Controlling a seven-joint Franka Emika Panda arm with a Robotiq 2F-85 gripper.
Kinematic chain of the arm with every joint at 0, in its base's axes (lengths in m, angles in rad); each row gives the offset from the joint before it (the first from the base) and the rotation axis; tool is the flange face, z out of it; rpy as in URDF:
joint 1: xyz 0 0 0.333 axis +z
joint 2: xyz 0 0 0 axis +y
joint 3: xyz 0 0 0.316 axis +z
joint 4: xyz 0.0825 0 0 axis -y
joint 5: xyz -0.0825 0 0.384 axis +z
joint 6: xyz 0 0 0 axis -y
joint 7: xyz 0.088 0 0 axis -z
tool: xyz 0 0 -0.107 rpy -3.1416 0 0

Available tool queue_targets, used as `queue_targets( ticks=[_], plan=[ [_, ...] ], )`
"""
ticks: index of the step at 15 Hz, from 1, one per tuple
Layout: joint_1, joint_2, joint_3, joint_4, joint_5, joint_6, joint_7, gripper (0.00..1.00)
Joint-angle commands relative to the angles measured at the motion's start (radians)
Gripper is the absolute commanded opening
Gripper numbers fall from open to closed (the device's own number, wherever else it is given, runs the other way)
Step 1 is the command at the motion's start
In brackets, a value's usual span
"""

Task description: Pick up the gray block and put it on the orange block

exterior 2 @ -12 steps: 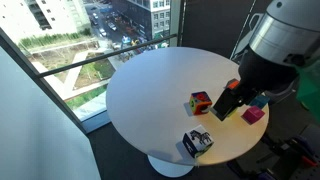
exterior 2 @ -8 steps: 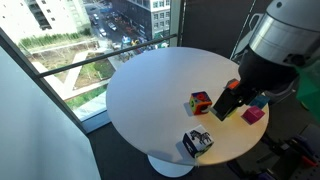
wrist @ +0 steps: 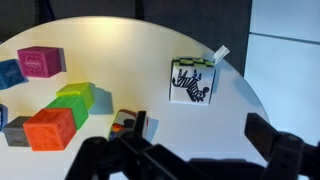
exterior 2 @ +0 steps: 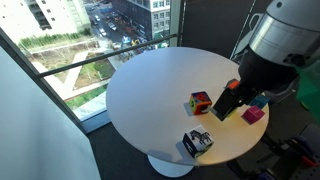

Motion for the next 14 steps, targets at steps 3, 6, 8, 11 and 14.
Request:
queue_targets(
  ticks=[3,6,8,11,14],
  plan=[
    [0.017,0.002,-0.017,0.001,-0.009,-0.001,0.006,1.0],
    [0.012,0.004,-0.016,0.002,-0.016,0.005,0.012,1.0],
    [0.0,0.007,-0.02,0.007,-0.028,0.007,0.022,1.0],
    [-0.015,0.011,-0.034,0.014,-0.042,0.008,0.03,1.0],
    [-0.037,0.016,-0.053,0.028,-0.061,0.006,0.037,1.0]
  ],
)
